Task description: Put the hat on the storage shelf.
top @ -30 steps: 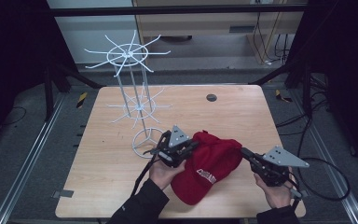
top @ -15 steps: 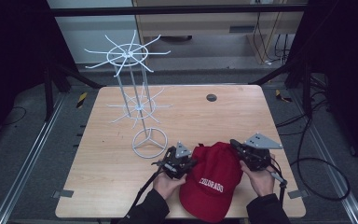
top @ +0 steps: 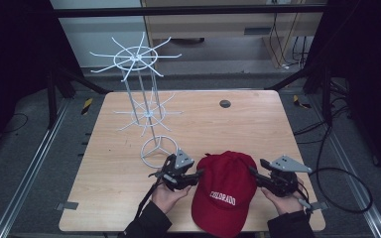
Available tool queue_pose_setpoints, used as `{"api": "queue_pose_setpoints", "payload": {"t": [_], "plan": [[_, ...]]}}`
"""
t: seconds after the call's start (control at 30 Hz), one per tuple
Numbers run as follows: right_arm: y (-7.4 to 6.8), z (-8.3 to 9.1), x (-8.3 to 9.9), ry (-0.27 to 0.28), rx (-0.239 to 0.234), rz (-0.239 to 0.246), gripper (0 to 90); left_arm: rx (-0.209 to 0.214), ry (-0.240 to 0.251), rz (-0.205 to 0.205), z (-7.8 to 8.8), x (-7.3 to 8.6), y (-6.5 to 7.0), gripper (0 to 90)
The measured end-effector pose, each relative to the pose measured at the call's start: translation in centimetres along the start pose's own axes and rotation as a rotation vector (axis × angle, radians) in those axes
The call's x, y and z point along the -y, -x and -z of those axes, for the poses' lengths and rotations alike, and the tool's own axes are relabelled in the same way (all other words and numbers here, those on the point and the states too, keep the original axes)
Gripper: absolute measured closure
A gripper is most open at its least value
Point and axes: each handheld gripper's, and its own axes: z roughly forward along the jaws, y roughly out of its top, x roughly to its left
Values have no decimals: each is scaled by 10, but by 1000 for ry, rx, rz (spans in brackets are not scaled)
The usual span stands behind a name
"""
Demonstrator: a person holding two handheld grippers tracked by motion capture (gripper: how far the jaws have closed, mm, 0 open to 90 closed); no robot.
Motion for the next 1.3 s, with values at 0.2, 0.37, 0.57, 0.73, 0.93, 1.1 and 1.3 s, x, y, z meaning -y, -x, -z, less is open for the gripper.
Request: {"api": "queue_pose_setpoints", "payload": {"t": [0.2, 0.37, 0.57, 0.73, 0.93, 1.1, 1.3], "plan": [[-10, 4, 19, -34, -60, 0, 452, 68, 25, -24, -11, -14, 7, 399], [-19, -1, 25, -75, -97, 11, 540, 117, -13, -36, -29, -18, 5, 423], [-19, -16, 29, -154, -123, 34, 806, 167, -105, 8, -44, -13, -3, 785], [-17, -21, 27, -181, -131, 40, 900, 168, -115, 6, -41, -10, -2, 899], [-17, -21, 23, -168, -87, 68, 900, 178, -83, 15, -25, -9, -3, 900], [-9, -28, 17, -145, -59, 33, 900, 172, -61, 13, -5, -4, -5, 900], [-6, -15, 17, -66, -19, 3, 583, 153, -47, 19, -2, -1, -5, 900]]}}
